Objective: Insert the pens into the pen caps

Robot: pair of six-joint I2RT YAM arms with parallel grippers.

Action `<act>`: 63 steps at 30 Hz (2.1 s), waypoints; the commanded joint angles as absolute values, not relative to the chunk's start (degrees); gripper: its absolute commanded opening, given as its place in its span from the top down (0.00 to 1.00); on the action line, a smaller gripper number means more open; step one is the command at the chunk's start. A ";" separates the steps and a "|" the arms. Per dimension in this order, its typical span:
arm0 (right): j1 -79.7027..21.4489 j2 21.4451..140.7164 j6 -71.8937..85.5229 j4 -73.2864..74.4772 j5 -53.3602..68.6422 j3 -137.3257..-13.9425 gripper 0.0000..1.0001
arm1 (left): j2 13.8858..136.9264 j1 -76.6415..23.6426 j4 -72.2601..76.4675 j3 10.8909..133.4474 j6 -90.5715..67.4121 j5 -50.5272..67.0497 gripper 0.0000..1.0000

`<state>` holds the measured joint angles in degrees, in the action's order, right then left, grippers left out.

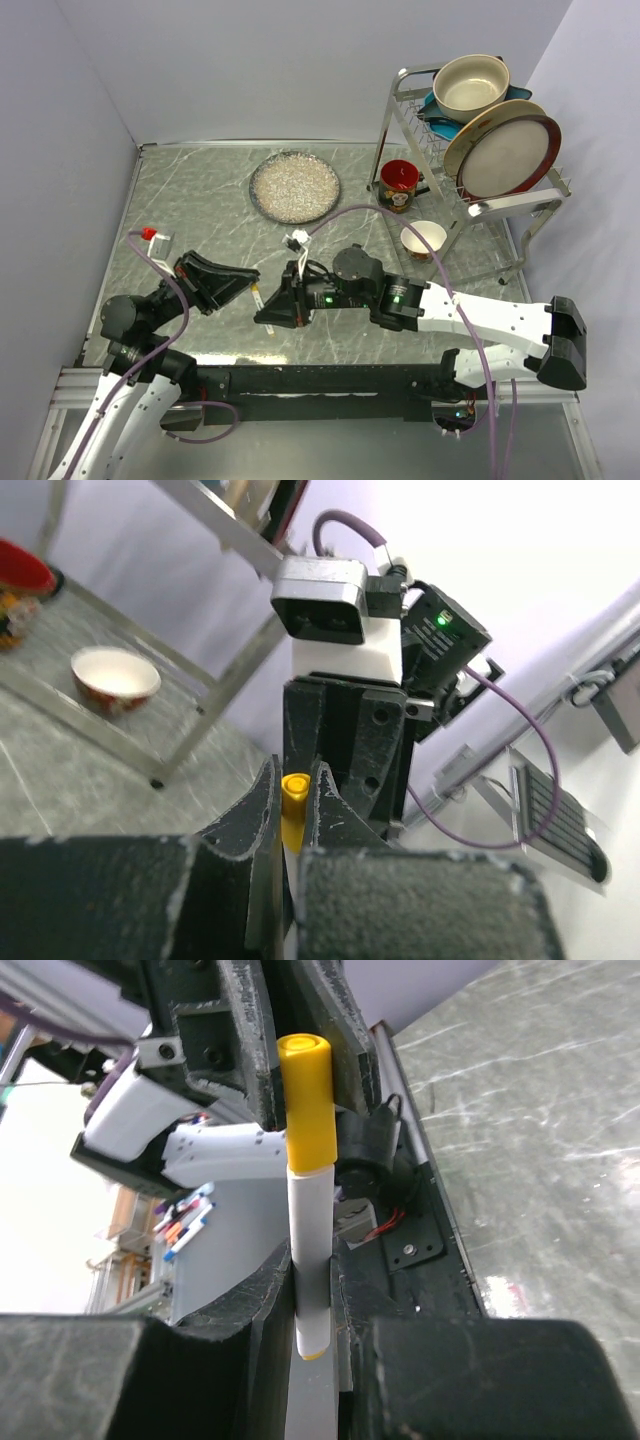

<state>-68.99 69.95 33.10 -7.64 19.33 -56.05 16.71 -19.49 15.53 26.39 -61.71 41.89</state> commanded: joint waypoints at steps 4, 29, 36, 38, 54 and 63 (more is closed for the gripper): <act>-63.20 72.50 32.07 -18.10 12.20 -72.32 1.00 | 16.62 -20.04 9.16 23.29 -60.40 50.10 0.99; -57.57 84.37 31.73 -17.23 9.68 -93.86 1.00 | 7.64 -20.21 10.46 17.40 -71.46 51.06 0.99; -54.41 84.99 32.34 -18.72 8.96 -94.22 1.00 | 10.18 -20.13 10.45 16.62 -67.84 51.68 0.99; -53.79 85.34 33.48 -18.46 11.50 -94.22 1.00 | 12.38 -20.13 7.76 17.66 -65.76 51.86 0.99; -55.98 68.04 26.99 -11.87 23.38 -54.35 0.50 | 44.46 -20.13 -6.50 51.15 -42.38 37.72 0.99; -58.18 50.65 24.43 -1.15 14.43 -44.92 0.09 | 51.85 -20.04 -3.10 41.94 -39.55 24.88 0.99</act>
<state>-57.21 57.58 26.30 -2.17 20.01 -46.28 49.65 -19.97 -7.14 47.44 -41.54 31.16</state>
